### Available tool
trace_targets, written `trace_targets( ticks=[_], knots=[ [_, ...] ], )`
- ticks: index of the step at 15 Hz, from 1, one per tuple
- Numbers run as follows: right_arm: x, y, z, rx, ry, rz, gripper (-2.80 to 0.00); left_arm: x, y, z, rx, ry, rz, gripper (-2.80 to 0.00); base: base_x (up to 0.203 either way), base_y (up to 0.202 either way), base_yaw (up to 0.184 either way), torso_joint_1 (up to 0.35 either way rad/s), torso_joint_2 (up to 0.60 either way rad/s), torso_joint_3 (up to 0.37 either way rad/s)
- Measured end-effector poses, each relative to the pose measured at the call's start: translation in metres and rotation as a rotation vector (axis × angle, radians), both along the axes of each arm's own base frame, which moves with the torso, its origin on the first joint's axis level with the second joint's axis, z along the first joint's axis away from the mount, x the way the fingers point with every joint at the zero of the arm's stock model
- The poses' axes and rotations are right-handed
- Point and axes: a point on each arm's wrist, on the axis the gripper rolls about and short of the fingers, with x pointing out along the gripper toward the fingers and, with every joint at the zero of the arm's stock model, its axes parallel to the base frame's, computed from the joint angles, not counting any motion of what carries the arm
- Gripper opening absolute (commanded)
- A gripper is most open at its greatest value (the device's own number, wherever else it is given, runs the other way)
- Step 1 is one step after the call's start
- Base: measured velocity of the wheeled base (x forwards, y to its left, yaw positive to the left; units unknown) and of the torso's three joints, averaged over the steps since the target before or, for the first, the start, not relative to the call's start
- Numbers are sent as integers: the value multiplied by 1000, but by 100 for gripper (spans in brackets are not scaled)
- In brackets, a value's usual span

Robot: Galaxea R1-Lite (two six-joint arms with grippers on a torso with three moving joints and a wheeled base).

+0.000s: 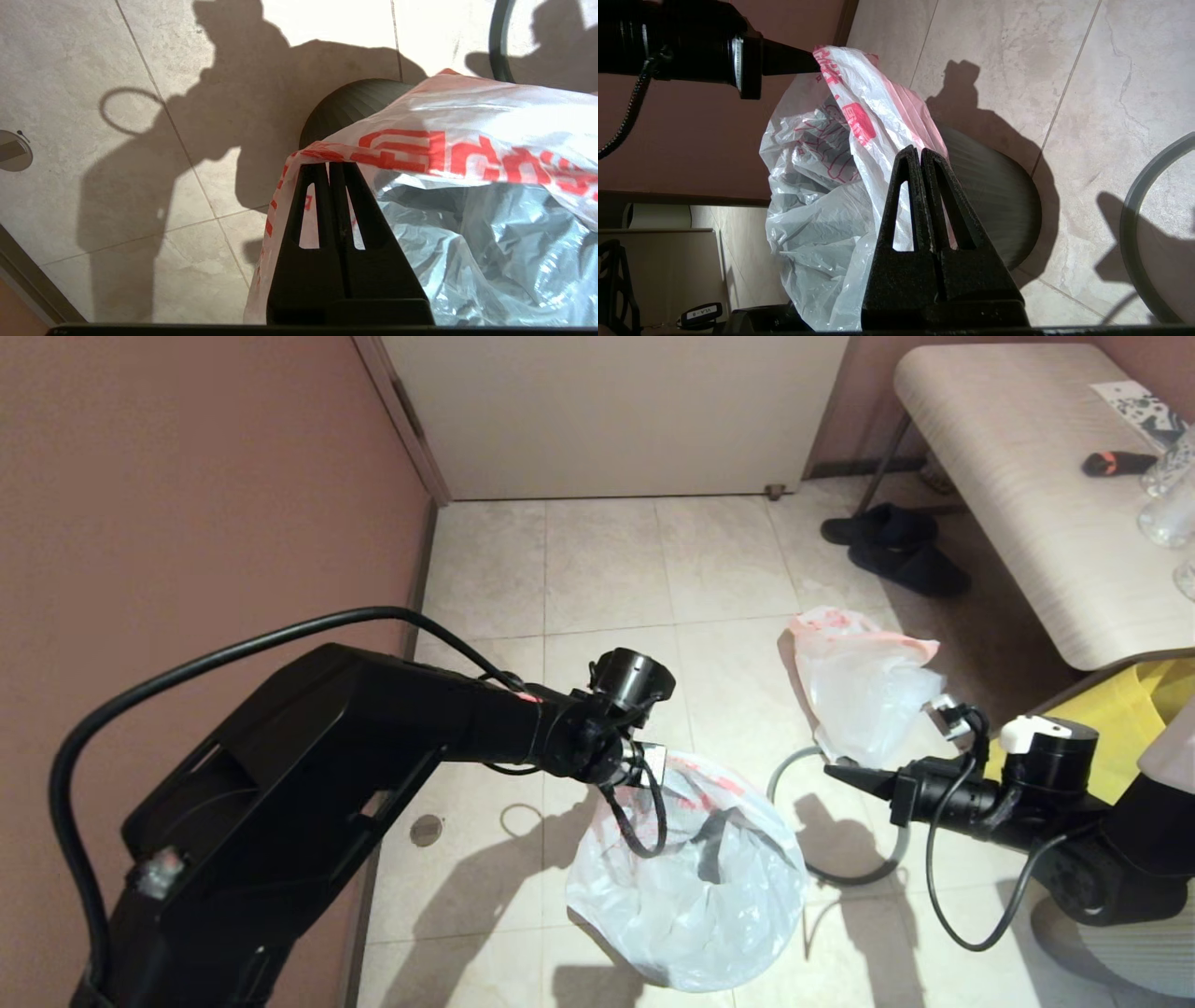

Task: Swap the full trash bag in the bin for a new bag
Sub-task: Put the new garbage bag on the trash can

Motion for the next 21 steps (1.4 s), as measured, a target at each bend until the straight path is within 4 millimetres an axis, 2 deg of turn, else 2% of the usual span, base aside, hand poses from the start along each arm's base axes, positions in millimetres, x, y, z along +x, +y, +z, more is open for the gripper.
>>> trace_targets(
  ticks=[5,7,13,15,19,21],
  knots=[
    [0,0,-2,0,4,0,-280,15,-2,-25,15,22,14,-280,0,0,0,0,0,0],
    [1,0,-3,-1,6,1,-280,19,-5,-28,12,17,15,-280,0,0,0,0,0,0],
    [0,3,-5,-2,11,7,-280,24,-19,0,-29,-92,-35,-280,0,0,0,0,0,0],
    [1,2,-4,-1,-4,7,-280,24,-22,1,-41,-106,-43,-280,0,0,0,0,0,0],
    [0,2,-5,0,-2,6,-280,18,-17,-10,-19,-25,-14,-280,0,0,0,0,0,0],
    [-1,4,-5,0,-1,10,-280,15,-6,-2,-28,-11,18,-280,0,0,0,0,0,0]
  ],
)
